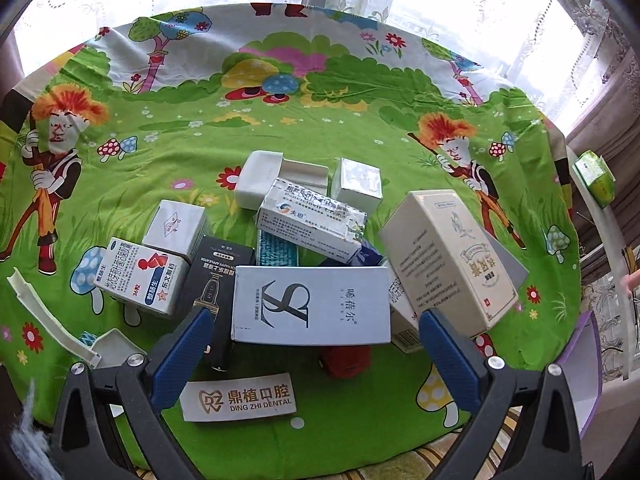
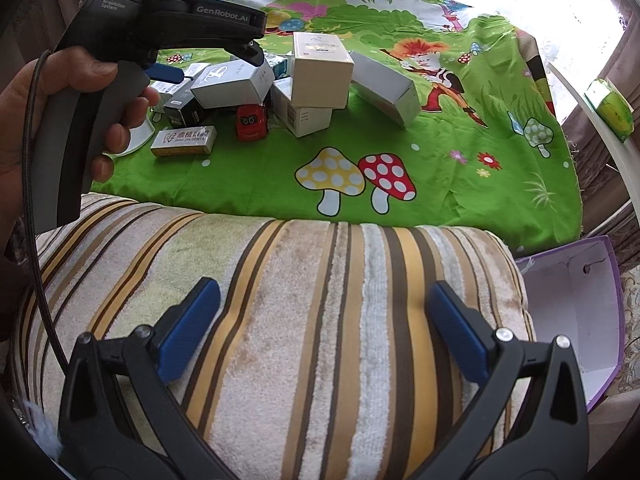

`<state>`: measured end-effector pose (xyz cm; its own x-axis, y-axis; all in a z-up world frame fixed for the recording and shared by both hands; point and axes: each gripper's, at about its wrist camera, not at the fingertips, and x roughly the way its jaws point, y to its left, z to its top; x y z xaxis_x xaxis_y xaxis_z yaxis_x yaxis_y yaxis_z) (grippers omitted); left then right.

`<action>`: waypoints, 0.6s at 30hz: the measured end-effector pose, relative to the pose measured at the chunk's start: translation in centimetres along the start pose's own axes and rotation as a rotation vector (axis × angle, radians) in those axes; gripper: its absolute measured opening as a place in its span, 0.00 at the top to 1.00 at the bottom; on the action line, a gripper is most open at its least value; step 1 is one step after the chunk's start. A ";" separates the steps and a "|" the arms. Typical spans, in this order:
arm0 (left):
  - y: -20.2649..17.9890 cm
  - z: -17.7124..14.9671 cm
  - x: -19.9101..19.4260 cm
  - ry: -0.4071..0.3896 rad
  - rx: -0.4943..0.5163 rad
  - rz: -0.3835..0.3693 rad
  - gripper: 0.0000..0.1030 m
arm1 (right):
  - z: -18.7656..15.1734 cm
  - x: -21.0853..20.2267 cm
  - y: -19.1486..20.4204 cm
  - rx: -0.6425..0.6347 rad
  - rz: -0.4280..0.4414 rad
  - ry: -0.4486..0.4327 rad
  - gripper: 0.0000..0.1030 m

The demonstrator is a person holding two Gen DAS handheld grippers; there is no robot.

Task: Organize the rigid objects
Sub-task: 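Grasp the S-logo white box left while the right tool grasps the cream box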

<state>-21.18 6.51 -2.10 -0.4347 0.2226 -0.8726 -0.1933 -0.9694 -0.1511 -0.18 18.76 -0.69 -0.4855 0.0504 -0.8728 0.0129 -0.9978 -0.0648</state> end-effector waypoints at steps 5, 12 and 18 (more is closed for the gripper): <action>-0.3 0.1 1.4 0.029 0.025 0.007 0.16 | 0.3 0.3 -0.7 0.019 0.042 0.003 0.00; -0.2 -0.3 1.0 -0.006 0.048 -0.005 0.17 | 2.3 0.6 -2.3 0.002 0.144 0.038 0.00; 0.2 -0.3 -0.9 -0.092 0.047 0.008 0.17 | 6.8 0.2 -3.8 -0.023 0.179 -0.100 0.00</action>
<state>-20.55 6.04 -1.45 -0.5147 0.2255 -0.8272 -0.2297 -0.9658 -0.1203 -6.28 22.32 2.66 -0.5583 -0.1336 -0.8188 0.1265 -0.9891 0.0752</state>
